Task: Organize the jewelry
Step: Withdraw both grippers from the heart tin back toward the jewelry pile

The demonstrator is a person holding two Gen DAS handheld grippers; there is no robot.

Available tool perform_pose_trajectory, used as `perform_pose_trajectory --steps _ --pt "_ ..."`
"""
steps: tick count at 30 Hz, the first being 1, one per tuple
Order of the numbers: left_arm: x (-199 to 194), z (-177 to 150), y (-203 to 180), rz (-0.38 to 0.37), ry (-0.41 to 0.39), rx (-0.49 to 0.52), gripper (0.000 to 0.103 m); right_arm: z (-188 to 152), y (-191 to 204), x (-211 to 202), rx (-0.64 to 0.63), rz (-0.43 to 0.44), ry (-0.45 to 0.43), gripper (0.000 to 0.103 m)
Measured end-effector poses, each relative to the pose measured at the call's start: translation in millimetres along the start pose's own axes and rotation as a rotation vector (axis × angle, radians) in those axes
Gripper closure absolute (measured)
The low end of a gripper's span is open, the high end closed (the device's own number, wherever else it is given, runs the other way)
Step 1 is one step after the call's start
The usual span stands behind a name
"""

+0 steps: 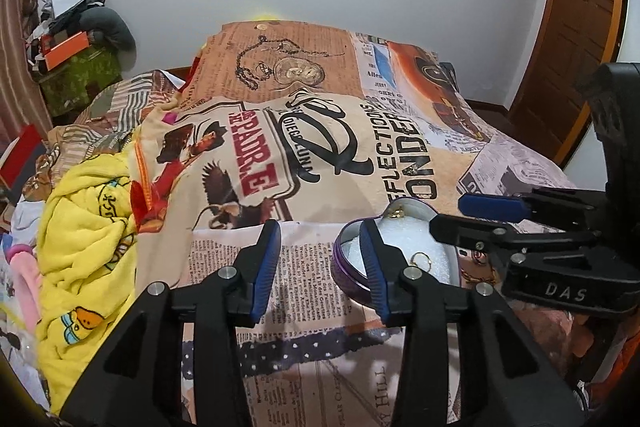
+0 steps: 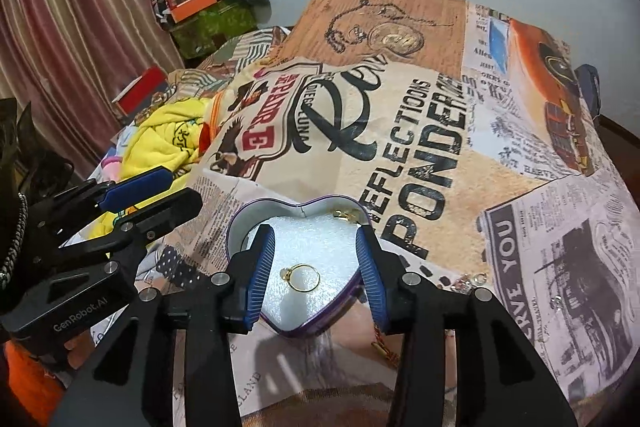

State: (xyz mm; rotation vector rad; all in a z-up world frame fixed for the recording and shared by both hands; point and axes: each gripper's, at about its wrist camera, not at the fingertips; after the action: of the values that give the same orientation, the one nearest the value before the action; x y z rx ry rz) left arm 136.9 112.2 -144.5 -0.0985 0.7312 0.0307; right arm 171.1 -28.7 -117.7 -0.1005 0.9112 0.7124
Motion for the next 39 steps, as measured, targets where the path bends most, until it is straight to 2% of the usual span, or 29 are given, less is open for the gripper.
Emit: perform_pose_trajectory --steps 9,18,28,37,39 --pt "-14.8 1.3 -21.6 -0.01 -0.004 0.027 0.057 -6.5 -14.6 -32.3 0.023 -0.049 -0.046 0.064" --pt "-19.6 0.5 -64.2 -0.061 0.015 0.078 0.052 -29.9 -55.1 -72.2 0.086 -0.148 -0.076 0.064" --pt "3.1 -8.6 -117.6 -0.173 0.104 0.127 0.052 -63.2 -117.2 -107.6 0.201 -0.274 -0.066 0.064" --pt "38.2 -26.6 -146.8 -0.24 0.217 0.139 0.053 -84.6 -149.3 -113.6 0.266 -0.3 -0.033 0.064" --pt "47.3 -27.3 -149.1 -0.241 0.23 0.131 0.058 -87.3 -154.4 -111.6 0.273 -0.297 -0.025 0.064"
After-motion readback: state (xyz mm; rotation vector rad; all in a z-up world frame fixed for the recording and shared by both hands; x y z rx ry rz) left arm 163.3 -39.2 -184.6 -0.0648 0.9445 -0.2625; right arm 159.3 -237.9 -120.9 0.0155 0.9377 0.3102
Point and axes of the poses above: each gripper's, at about its wrist camera, not at the fingertips, and x roughly the way its jaws point, y to its left, z to its top, and after that the axes turned 1 degree about -y, right-handed
